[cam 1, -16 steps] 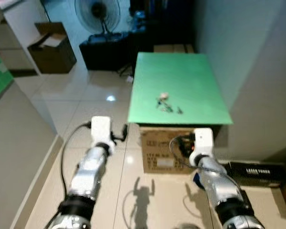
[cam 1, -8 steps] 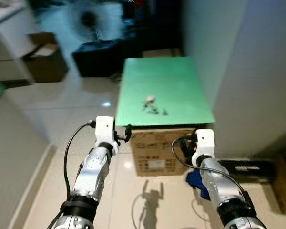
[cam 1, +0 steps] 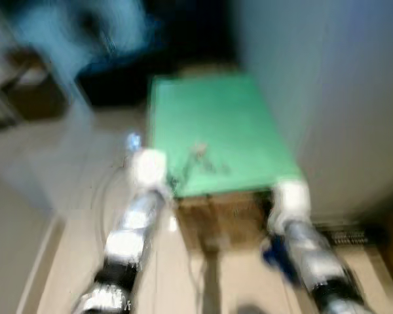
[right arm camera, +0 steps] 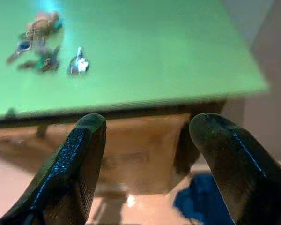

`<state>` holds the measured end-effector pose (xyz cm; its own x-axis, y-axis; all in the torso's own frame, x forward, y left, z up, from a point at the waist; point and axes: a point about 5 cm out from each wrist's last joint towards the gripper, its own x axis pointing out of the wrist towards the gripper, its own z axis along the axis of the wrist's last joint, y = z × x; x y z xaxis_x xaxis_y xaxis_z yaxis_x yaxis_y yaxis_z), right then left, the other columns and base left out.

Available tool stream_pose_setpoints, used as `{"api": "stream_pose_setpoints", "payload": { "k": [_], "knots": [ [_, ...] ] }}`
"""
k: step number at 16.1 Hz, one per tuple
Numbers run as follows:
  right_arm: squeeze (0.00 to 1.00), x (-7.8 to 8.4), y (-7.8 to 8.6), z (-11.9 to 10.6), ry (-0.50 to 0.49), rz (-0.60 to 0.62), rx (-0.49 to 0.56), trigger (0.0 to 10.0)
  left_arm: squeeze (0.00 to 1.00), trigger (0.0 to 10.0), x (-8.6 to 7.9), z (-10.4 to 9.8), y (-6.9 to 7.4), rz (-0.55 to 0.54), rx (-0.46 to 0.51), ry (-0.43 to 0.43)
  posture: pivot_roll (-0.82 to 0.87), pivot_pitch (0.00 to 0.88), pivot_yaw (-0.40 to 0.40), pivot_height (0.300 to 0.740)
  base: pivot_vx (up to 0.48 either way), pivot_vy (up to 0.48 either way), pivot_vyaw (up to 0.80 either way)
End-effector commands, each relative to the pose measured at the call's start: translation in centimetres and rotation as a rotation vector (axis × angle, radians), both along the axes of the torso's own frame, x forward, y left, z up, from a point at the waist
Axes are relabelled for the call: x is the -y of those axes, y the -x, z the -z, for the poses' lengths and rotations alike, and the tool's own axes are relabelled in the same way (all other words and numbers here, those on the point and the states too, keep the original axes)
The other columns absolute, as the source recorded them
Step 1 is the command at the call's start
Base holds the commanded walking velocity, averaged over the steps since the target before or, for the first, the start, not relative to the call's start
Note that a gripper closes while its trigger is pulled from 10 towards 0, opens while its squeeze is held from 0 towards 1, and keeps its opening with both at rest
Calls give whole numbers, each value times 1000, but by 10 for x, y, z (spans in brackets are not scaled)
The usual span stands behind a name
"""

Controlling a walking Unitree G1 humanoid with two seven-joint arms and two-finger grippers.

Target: Hang keys on a hook

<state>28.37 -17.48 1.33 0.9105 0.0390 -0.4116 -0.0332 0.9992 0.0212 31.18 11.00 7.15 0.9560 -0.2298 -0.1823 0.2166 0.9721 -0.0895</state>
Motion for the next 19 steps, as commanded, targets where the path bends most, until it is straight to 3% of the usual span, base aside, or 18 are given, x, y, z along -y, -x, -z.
{"api": "stream_pose_setpoints", "payload": {
  "k": [1, 4, 19],
  "knots": [
    [0, -27, -9, -9, -36, -64, 42, 10000, 0, 10000, -28, 7, 3, -71, -19, -43, -209, 0, 120, 740, 480, 0, 0],
    [0, -26, -7, -8, -35, -55, 41, 10000, 0, 10000, -26, 8, 3, -62, -26, -43, -214, 0, 125, 740, 480, 0, 0],
    [0, -30, -11, -18, -39, -37, 91, 10000, 0, 10000, -25, 9, 3, -23, -28, -77, -228, 0, 159, 740, 0, 0, 0]
  ]
}}
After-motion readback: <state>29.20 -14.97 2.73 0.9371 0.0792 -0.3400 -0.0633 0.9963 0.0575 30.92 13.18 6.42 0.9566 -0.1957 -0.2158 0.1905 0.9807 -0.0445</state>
